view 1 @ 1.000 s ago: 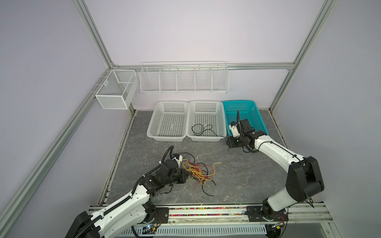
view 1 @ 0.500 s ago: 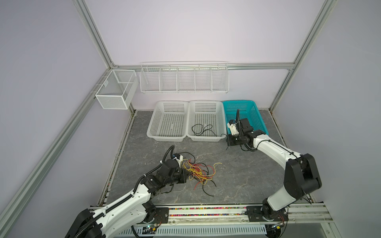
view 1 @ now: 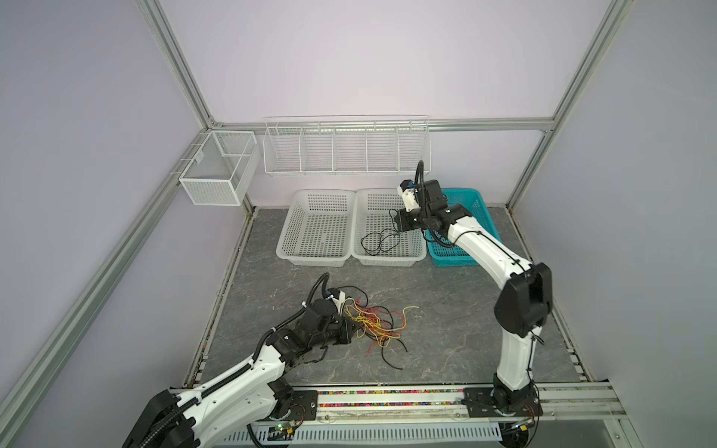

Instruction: Untangle the cables

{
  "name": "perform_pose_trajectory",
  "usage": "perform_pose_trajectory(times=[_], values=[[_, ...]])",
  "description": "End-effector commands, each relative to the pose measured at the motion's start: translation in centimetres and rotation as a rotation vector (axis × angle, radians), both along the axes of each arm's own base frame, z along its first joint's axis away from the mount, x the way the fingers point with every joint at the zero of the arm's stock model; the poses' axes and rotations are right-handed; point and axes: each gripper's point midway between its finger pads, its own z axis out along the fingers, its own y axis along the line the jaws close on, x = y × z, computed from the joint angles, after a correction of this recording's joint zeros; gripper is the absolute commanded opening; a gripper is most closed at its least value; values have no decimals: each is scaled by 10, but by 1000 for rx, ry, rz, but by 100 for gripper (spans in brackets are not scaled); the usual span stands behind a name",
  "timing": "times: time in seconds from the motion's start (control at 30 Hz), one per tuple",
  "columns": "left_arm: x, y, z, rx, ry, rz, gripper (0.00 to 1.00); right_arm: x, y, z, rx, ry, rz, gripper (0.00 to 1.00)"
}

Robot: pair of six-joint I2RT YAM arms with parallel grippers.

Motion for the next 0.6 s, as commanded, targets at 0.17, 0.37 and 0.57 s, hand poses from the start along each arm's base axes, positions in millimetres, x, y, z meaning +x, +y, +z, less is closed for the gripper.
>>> perform_pose_trajectory(times=[0.17, 0.37, 0.57], values=[[0, 4, -1, 29, -30, -14, 0, 26, 32, -78, -132, 99, 67, 7], [0, 4, -2, 30, -35, -18, 0, 19, 33, -110, -234, 134, 100, 7], [0, 4, -1, 28, -37, -17, 0, -7, 36, -103, -325, 126, 151, 19]])
